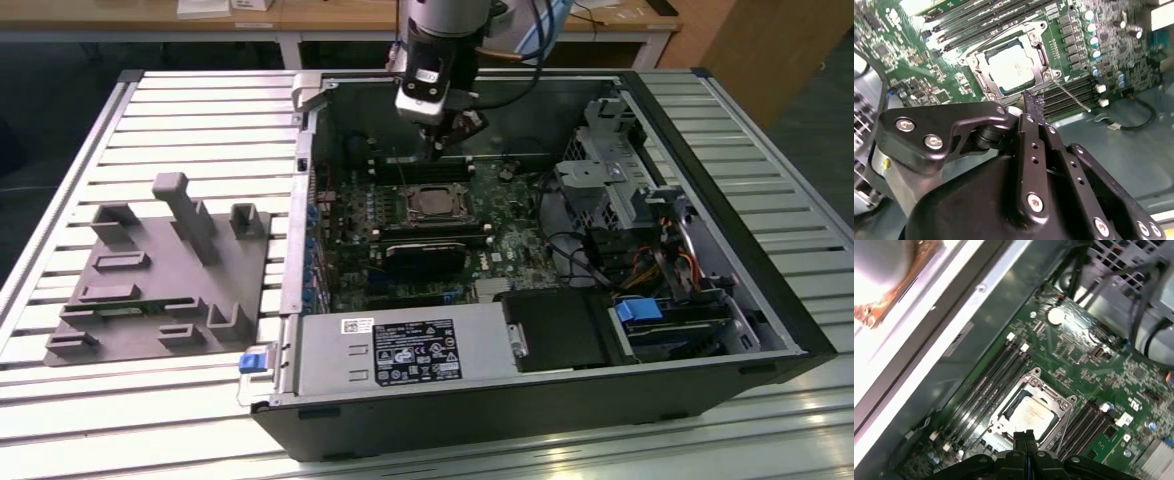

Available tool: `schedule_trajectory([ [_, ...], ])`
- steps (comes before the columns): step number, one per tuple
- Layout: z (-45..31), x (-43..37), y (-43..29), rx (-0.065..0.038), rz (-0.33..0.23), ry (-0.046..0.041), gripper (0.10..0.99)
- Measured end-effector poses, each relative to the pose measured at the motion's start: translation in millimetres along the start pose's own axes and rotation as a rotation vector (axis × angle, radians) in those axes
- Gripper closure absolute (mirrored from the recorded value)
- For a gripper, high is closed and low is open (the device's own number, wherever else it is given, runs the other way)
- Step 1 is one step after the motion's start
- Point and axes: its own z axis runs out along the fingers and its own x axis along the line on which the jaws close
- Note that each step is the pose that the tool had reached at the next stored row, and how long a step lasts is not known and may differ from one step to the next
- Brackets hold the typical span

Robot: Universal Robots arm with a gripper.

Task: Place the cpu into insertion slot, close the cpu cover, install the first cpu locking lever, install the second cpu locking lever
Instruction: 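Install the first cpu locking lever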

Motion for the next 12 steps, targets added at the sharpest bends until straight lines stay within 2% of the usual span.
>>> schedule_trajectory([
  [12, 0.2, 0.0, 0.0, 0.007, -0.218, 0.0063, 0.980],
])
